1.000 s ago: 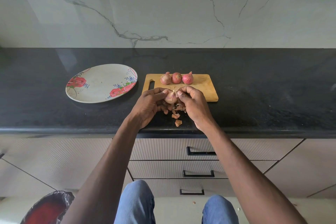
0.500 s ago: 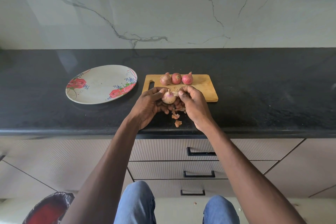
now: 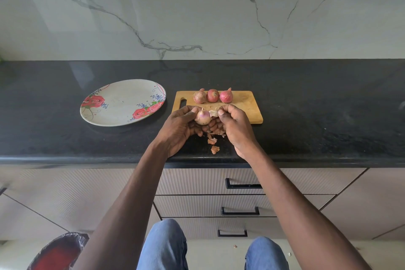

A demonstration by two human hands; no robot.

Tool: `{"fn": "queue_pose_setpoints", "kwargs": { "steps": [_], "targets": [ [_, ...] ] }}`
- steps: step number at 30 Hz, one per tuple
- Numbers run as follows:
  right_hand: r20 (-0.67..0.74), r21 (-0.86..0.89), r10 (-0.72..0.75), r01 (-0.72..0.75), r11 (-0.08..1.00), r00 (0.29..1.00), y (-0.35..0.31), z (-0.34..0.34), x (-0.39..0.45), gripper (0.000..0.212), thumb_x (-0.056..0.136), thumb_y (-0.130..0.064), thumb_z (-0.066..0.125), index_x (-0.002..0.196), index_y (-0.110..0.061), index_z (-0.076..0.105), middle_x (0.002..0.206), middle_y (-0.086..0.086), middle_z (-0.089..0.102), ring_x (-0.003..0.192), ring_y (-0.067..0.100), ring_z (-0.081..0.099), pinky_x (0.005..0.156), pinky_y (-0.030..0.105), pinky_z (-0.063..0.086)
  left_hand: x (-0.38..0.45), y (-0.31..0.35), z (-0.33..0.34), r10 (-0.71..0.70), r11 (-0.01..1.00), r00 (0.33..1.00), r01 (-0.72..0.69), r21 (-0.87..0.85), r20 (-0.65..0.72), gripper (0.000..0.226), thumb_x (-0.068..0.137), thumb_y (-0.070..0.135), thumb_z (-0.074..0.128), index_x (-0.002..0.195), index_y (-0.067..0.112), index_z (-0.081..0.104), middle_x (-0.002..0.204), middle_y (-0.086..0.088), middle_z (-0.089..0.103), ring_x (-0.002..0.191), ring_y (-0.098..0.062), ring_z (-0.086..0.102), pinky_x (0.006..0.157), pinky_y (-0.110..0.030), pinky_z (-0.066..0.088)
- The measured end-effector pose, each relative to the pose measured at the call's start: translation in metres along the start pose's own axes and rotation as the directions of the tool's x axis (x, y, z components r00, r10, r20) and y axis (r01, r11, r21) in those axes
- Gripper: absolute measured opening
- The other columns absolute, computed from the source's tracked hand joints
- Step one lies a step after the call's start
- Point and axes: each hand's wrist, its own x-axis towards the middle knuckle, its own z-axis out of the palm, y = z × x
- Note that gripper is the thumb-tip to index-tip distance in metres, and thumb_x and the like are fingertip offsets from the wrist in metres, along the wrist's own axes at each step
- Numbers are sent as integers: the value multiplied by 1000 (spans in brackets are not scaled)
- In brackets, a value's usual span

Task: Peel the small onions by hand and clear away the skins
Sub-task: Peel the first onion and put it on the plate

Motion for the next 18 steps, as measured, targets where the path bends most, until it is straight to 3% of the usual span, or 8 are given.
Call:
{"fn": "queue_pose_setpoints", "kwargs": {
  "steps": [3, 7, 11, 18],
  "targets": [
    [36, 107, 29, -33, 994, 999, -5, -2, -3, 24, 107, -11, 44, 95, -9, 65, 86, 10, 72, 76, 20, 71, 69, 33, 61, 0, 0, 0, -3, 1000, 1000, 3, -7, 5, 19, 107, 12, 42, 111, 0, 57, 91, -17, 68, 68, -23, 65, 55, -26, 54],
    [60, 180, 72, -82, 980, 996, -3, -3, 0, 23, 107, -11, 44, 102, 1, 63, 79, 14, 72, 73, 28, 70, 79, 46, 60, -1, 0, 0, -1, 1000, 1000, 2, -18, 11, 20, 107, 11, 40, 111, 1, 57, 88, -15, 69, 67, -22, 65, 55, -26, 54],
    [74, 213, 76, -90, 973, 994, -4, -4, -1, 22, 107, -11, 43, 97, -4, 62, 78, 16, 70, 74, 32, 69, 75, 42, 59, -1, 0, 0, 5, 1000, 1000, -5, -30, 15, 20, 107, 10, 40, 111, 0, 57, 87, -16, 69, 65, -22, 65, 55, -26, 55],
    [-13, 192, 20, -17, 981, 1000, -6, -3, -3, 15, 100, -14, 61, 100, -1, 68, 73, 9, 72, 64, 19, 70, 64, 31, 61, 0, 1, -1, -4, 999, 1000, 5, -52, 13, 23, 106, 9, 41, 118, -4, 55, 93, -19, 69, 71, -24, 67, 62, -28, 59]
  ]
}}
